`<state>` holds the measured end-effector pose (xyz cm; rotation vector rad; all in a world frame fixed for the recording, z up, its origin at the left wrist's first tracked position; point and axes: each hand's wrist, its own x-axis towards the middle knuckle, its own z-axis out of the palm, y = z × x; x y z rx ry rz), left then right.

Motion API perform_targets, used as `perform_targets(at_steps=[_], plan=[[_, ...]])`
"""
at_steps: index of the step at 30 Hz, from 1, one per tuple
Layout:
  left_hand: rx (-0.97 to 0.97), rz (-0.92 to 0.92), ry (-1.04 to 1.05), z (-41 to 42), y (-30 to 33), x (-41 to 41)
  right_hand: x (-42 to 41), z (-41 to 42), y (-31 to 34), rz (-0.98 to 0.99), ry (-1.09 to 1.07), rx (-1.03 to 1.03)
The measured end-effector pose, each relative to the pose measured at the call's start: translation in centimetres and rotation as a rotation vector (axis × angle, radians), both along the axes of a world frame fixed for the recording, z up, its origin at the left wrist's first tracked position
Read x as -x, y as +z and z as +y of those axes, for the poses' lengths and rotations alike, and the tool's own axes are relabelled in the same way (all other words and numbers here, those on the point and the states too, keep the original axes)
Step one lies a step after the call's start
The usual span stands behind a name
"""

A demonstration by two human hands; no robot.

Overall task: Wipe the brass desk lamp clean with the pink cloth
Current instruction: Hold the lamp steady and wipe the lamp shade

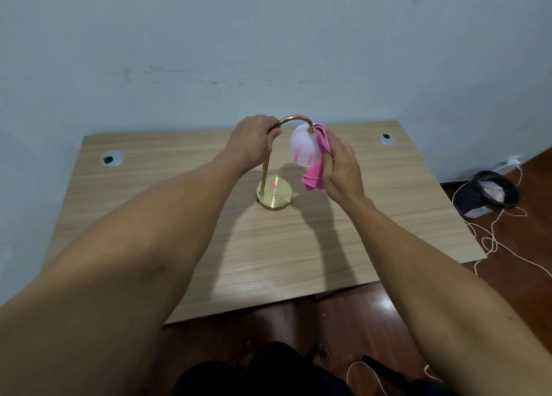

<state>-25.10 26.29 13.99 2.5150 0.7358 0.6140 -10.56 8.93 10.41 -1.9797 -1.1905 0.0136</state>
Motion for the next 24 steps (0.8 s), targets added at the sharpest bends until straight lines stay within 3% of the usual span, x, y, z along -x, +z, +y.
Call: perform_targets(at_steps=[2,4,15,20,24], plan=[[0.001,-0.004,-0.003,0.0,0.0,-0.1,-0.1,0.8,0.1,0.101,-0.056,-0.020],[0.007,-0.010,-0.007,0.0,-0.1,0.0,0.2,1.4,-0.4,0.056,-0.050,-0.017],[-0.017,-0.045,-0.024,0.0,-0.1,0.2,2.1,2.5,-5.3,-0.854,0.163,0.307],[-0.057,-0.031,-0.036,0.3,-0.1,0.3,1.3,2.3,-5.9,-1.054,0.283,0.533],[-0.067,-0.013,-0.035,0.3,0.1,0.2,-0.4,0.9,-6.4,-1.101,0.372,0.507]])
